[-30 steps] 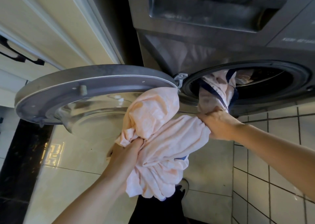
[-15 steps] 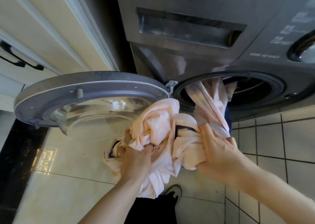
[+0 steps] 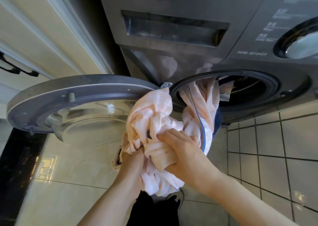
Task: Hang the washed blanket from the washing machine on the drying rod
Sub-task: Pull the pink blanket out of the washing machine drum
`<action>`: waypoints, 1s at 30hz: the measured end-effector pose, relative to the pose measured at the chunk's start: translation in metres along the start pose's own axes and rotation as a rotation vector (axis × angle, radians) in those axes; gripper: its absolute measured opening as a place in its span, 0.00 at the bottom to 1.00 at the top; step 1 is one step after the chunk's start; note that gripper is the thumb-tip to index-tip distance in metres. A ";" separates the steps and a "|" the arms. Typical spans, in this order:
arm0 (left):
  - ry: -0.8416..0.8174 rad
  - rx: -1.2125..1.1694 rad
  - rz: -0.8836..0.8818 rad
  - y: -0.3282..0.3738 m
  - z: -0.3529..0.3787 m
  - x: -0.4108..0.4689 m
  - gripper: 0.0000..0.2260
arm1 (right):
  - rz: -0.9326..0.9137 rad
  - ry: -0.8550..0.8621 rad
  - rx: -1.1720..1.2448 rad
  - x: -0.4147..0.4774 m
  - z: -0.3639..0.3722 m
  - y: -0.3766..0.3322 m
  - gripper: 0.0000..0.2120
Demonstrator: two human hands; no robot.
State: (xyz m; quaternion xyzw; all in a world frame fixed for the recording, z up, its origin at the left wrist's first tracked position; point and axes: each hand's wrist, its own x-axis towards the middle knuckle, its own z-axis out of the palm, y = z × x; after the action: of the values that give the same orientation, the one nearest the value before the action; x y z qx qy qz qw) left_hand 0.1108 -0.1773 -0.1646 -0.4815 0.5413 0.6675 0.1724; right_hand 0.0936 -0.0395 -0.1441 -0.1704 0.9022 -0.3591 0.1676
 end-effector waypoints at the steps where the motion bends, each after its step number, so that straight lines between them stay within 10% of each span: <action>1: -0.035 -0.048 -0.013 0.001 -0.001 -0.001 0.06 | 0.010 0.005 0.011 0.002 -0.001 0.002 0.20; 12: -0.220 0.067 0.088 0.004 0.009 -0.001 0.39 | 0.114 -0.043 0.333 0.012 -0.011 0.009 0.38; 17: -0.166 0.040 0.126 0.002 0.017 -0.003 0.11 | 0.095 -0.048 0.409 0.016 -0.008 0.005 0.40; 22: 0.002 0.117 0.126 -0.004 0.013 0.013 0.26 | 0.038 -0.147 0.377 0.019 -0.003 0.001 0.40; 30: 0.099 0.144 0.087 -0.004 0.012 0.025 0.21 | -0.035 -0.135 0.336 0.011 -0.026 0.023 0.34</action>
State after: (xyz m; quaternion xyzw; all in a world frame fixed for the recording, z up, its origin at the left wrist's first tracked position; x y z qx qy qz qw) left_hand 0.0968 -0.1720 -0.1883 -0.4762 0.6162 0.6090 0.1502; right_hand 0.0685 -0.0136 -0.1445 -0.1796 0.8130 -0.4954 0.2478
